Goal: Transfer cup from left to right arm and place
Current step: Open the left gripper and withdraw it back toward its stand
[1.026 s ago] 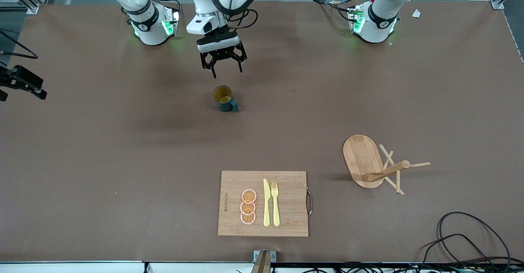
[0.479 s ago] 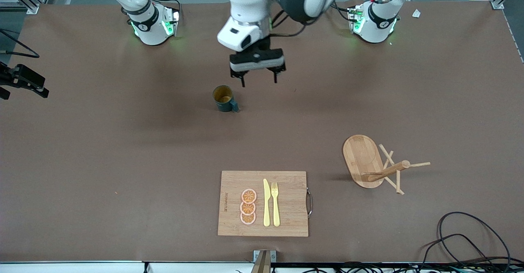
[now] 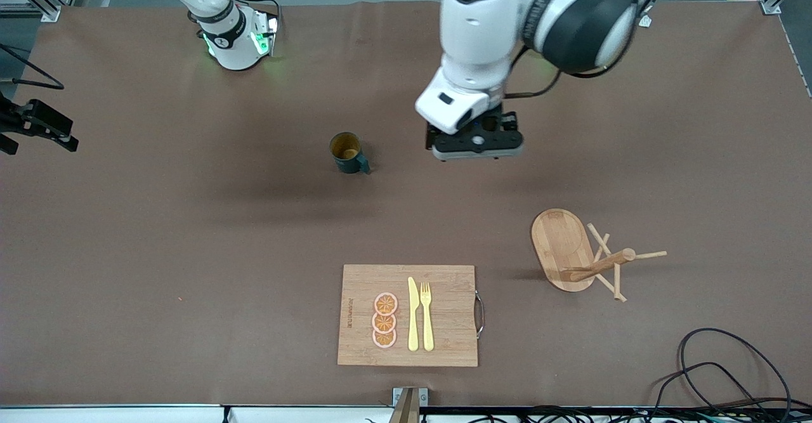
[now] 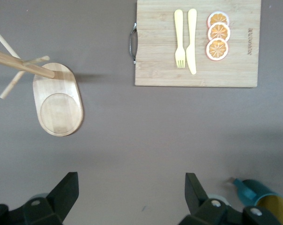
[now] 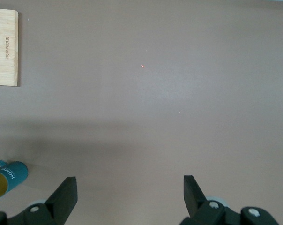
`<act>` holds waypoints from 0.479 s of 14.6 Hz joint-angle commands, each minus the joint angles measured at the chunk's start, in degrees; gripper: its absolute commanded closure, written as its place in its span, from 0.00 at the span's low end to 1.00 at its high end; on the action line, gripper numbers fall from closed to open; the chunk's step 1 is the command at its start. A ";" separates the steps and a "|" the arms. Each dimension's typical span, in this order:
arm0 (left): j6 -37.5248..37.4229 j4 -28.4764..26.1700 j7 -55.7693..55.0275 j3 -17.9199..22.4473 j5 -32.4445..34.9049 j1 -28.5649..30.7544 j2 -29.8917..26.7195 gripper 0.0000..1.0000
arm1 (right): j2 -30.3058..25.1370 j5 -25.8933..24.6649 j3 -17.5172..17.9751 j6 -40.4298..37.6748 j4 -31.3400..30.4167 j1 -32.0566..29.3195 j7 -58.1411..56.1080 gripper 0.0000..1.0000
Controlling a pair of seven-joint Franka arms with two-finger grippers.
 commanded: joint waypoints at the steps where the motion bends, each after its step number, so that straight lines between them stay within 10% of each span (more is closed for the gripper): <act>1: -1.97 -1.70 8.38 -0.02 -5.18 5.07 -3.42 0.00 | -0.85 0.79 0.12 -0.07 -0.46 0.05 0.58 0.00; 7: -8.99 -1.97 28.77 14.72 -13.36 4.73 -9.22 0.00 | -0.76 0.79 0.20 0.45 -0.55 3.74 2.50 0.00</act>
